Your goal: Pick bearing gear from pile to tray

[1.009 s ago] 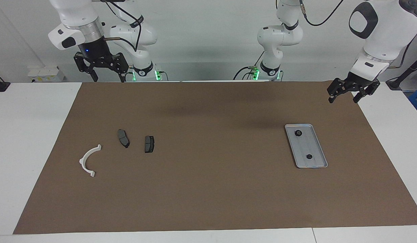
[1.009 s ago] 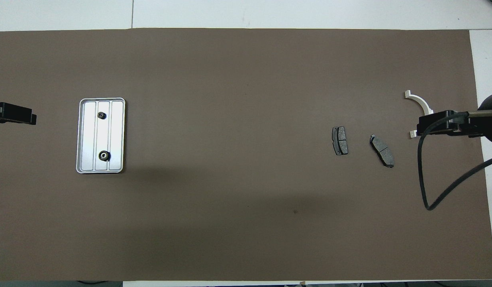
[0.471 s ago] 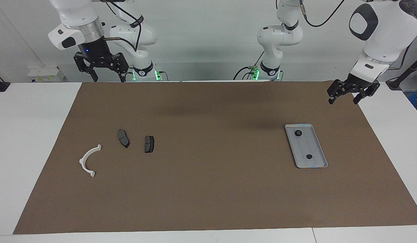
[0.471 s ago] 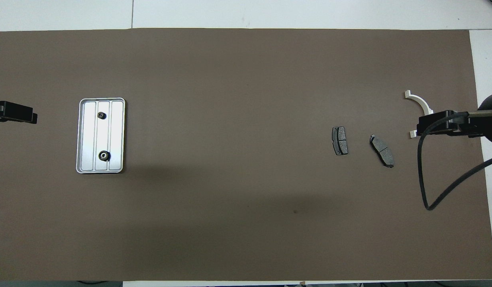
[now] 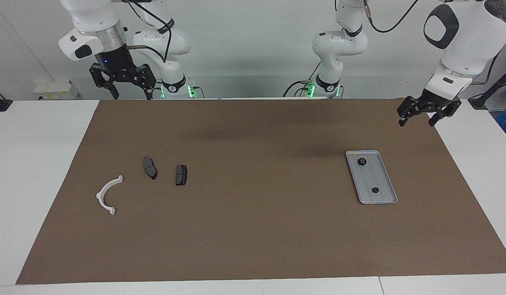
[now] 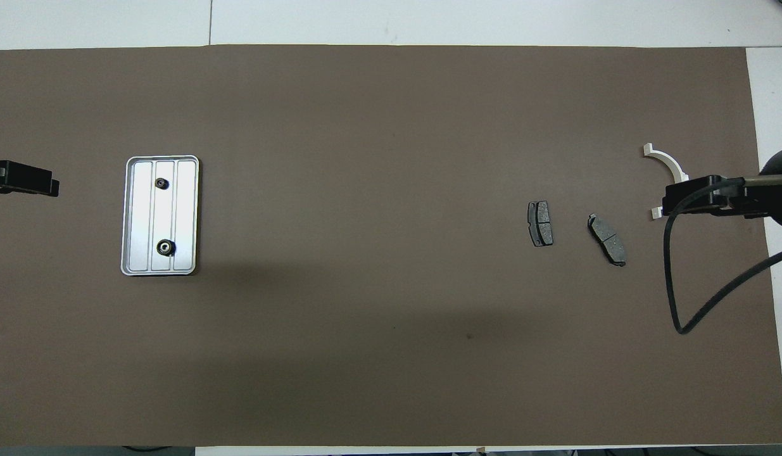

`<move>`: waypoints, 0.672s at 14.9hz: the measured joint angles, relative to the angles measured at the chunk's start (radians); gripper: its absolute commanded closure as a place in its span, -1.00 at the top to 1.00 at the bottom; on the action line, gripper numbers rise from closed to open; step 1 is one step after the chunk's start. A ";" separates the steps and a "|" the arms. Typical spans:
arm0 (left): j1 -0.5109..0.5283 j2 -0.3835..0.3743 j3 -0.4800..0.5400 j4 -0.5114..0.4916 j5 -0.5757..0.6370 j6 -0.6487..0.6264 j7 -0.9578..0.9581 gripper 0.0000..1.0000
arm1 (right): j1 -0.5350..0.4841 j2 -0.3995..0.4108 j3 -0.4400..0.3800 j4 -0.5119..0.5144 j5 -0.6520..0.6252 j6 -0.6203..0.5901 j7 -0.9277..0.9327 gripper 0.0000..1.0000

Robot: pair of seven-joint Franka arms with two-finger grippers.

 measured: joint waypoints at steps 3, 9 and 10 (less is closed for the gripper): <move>-0.001 0.000 0.000 0.000 0.000 0.000 0.000 1.00 | 0.000 0.000 0.000 0.000 0.000 0.000 0.000 1.00; -0.003 0.000 -0.013 0.000 -0.001 -0.026 0.000 1.00 | 0.000 0.000 0.000 0.000 0.000 0.000 0.000 1.00; -0.003 0.000 -0.017 0.000 -0.001 -0.028 0.000 1.00 | 0.000 0.000 0.000 0.000 0.000 0.000 0.000 1.00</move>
